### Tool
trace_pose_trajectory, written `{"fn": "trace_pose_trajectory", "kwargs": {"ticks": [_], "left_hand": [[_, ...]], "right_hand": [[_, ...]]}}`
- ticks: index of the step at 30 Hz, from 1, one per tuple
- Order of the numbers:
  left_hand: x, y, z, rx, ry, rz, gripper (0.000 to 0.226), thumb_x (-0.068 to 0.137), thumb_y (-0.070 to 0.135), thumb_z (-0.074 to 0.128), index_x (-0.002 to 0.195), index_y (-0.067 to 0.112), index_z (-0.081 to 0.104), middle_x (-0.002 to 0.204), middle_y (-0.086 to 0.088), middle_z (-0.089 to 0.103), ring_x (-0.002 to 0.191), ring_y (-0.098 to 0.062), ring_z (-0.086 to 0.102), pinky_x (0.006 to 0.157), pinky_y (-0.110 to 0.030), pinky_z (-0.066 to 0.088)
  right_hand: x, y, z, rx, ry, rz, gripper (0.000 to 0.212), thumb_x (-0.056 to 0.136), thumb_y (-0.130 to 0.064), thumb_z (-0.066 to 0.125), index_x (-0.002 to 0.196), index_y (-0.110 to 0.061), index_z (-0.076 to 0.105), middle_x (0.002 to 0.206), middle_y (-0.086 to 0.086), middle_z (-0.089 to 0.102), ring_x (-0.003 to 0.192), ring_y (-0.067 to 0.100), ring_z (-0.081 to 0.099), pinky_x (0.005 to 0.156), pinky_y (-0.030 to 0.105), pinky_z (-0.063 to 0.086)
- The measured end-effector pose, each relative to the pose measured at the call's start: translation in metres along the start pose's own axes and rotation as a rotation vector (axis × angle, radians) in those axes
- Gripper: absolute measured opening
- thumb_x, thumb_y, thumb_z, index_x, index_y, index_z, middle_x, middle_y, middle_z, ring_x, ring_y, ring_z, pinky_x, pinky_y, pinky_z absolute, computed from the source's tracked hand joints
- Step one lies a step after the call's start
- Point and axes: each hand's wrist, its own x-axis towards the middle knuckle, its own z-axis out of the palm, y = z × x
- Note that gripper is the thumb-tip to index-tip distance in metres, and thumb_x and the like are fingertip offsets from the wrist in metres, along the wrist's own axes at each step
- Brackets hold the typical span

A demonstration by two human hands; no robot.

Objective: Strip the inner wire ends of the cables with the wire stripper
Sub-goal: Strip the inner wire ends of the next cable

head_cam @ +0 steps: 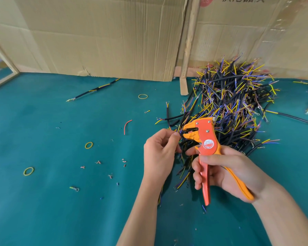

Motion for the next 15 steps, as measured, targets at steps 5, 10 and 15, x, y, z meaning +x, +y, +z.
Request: {"fn": "trace_pose_trajectory", "kwargs": {"ticks": [5,10,15], "left_hand": [[-0.0007,0.0007,-0.0016,-0.038,-0.024,0.022,0.017,0.098,0.016,0.059,0.082,0.020,0.065,0.059,-0.007,0.063,0.046,-0.008,0.041,0.049,-0.018,0.034],[0.0000,-0.0021,-0.0023,-0.012,-0.056,0.031,0.010,0.099,0.020,0.054,0.091,0.023,0.059,0.059,-0.004,0.062,0.047,-0.014,0.037,0.052,-0.027,0.032],[0.0006,-0.0042,-0.0029,0.017,-0.099,0.059,0.011,0.100,0.019,0.050,0.094,0.028,0.052,0.062,-0.002,0.062,0.050,-0.017,0.037,0.055,-0.029,0.032]], "right_hand": [[0.0014,0.0023,0.0000,0.002,-0.034,0.008,0.044,0.076,-0.017,0.082,0.113,0.003,0.068,0.088,0.028,0.058,0.070,0.040,0.059,0.069,0.052,0.055],[0.0019,0.0016,-0.0006,0.025,-0.018,0.005,0.060,0.068,-0.021,0.091,0.116,0.005,0.066,0.088,0.028,0.059,0.070,0.040,0.061,0.068,0.051,0.056],[0.0043,0.0032,-0.0015,0.032,-0.002,0.004,0.056,0.071,-0.018,0.087,0.118,0.005,0.066,0.087,0.027,0.059,0.071,0.039,0.061,0.069,0.051,0.055]]}}
